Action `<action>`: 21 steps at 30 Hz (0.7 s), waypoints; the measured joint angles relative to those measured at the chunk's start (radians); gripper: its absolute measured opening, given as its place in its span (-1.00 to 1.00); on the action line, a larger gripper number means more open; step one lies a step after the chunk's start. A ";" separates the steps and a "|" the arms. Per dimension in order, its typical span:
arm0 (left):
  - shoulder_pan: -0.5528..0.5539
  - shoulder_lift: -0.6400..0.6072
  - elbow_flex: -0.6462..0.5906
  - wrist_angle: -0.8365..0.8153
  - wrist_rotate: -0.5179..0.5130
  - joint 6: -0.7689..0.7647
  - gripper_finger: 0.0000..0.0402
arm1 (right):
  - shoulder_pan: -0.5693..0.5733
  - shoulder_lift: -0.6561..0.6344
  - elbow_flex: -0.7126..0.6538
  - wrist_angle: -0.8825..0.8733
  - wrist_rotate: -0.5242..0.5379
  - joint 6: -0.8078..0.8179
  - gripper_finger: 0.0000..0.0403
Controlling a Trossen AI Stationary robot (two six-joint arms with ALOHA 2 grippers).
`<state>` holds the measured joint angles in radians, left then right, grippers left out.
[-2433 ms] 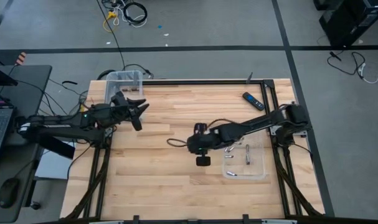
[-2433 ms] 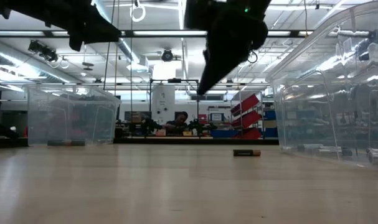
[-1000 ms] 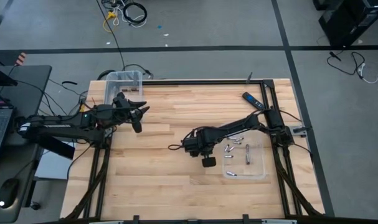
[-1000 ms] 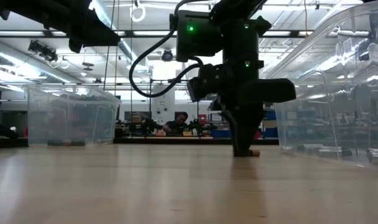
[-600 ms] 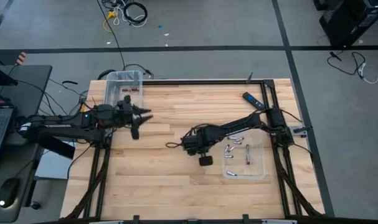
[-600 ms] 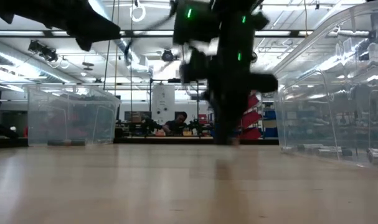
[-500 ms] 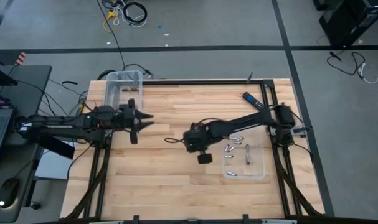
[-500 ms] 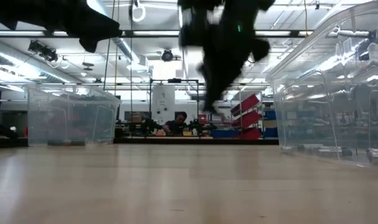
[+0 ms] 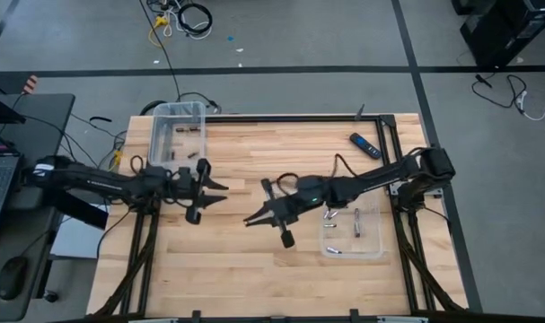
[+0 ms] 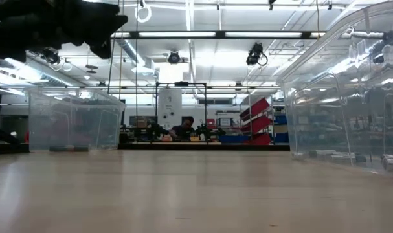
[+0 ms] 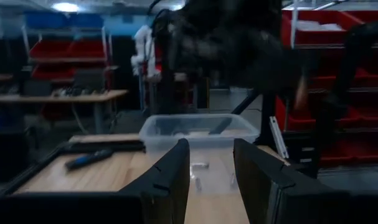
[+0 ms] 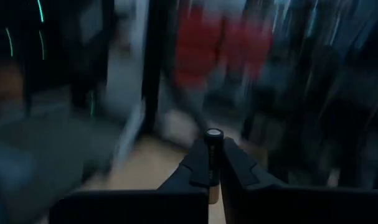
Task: Sort batteries
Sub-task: Put the black and copper battery into the top transparent bin
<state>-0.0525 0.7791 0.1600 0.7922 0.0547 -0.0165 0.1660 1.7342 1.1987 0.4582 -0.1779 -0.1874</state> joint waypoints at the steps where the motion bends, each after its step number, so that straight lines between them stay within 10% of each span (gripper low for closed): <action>1: -0.010 0.029 0.000 0.039 0.000 0.013 -0.39 | -0.003 0.009 -0.018 0.130 -0.016 0.008 -0.97; 9: -0.086 0.287 0.078 0.210 0.006 0.123 -0.39 | -0.031 0.145 -0.064 0.576 -0.030 0.118 -0.98; 21: -0.103 0.451 0.141 0.416 0.129 0.166 -0.39 | -0.052 0.179 -0.061 0.594 -0.029 0.184 -0.98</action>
<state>-0.1555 1.2298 0.3012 1.2080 0.1834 0.1491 0.1143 1.9137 1.1381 1.0527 -0.2070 -0.0029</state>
